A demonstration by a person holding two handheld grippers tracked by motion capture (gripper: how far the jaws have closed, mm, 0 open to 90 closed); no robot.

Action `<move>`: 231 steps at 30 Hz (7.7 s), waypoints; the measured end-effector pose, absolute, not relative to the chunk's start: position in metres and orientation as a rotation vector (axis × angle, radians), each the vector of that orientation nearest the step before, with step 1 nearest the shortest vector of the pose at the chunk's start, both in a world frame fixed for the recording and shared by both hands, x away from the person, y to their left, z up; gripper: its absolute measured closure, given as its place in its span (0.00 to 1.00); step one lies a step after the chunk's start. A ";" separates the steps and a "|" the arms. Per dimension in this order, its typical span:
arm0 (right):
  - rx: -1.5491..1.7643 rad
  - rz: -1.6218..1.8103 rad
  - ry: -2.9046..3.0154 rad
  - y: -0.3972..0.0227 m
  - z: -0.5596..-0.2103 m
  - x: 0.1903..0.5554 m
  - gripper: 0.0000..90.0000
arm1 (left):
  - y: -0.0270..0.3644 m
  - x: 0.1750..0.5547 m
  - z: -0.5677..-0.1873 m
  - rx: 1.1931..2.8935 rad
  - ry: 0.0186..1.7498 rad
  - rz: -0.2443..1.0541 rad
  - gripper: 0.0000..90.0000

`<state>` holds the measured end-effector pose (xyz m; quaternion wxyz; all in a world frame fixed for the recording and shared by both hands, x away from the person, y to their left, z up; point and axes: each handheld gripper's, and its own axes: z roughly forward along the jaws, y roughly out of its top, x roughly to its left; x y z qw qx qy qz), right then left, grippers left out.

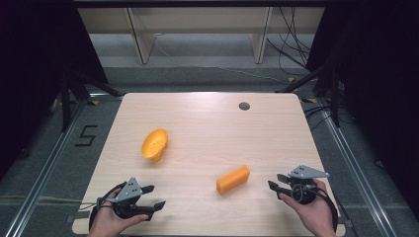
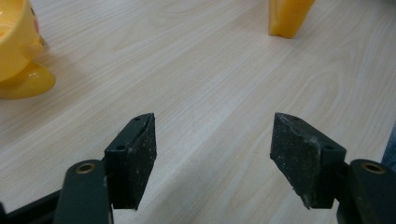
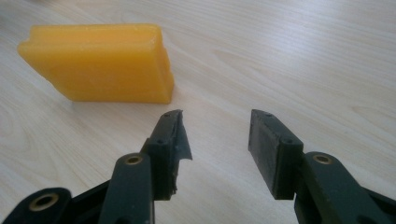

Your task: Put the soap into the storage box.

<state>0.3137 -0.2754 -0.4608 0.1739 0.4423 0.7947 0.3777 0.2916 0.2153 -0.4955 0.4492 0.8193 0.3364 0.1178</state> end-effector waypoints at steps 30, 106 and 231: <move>1.312 1.059 2.214 -0.277 -0.460 0.308 0.65 | 0.163 0.324 -0.476 2.082 0.652 0.319 0.32; 1.340 1.065 2.193 -0.291 -0.463 0.293 0.63 | 0.011 0.368 -0.488 2.314 0.499 0.226 0.36; 1.359 1.086 2.179 -0.286 -0.460 0.294 0.63 | 0.118 0.330 -0.435 1.811 1.185 0.574 0.67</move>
